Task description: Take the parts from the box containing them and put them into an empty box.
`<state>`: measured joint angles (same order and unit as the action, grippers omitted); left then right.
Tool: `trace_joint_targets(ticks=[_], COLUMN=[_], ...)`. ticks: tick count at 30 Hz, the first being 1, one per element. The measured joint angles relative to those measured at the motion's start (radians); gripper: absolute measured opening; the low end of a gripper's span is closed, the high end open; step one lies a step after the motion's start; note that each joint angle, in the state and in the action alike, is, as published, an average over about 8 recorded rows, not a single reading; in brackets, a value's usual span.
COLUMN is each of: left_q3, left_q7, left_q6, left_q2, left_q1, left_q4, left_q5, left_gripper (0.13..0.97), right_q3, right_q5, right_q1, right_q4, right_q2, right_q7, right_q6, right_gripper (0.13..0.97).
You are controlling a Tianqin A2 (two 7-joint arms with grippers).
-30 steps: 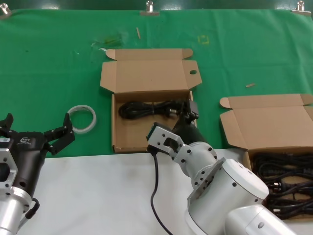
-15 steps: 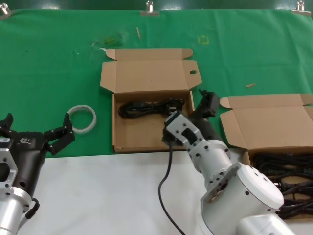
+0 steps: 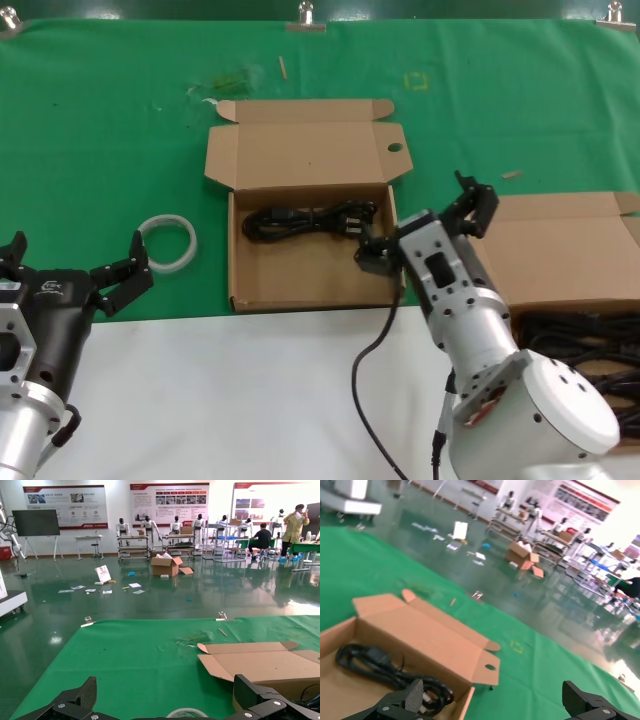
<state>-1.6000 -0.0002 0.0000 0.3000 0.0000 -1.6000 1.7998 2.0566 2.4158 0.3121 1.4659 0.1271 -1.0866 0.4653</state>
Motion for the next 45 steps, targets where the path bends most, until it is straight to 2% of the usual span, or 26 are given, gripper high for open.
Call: trace_joint_targets(ticks=[45], left_q3=[0.000], left_q7=[0.000], left_q6=[0.000], left_q2=[0.000], left_q1=[0.000], left_q4=[0.000], left_q5=[0.000], left_gripper=[0.965], right_q3=[-0.418], right_q5=[-0.564], right_q1=[-0.286], right_q4=[0.123], right_q2=[0.000], right_q7=[0.994], right_q6=[-0.426], right_gripper=[0.966])
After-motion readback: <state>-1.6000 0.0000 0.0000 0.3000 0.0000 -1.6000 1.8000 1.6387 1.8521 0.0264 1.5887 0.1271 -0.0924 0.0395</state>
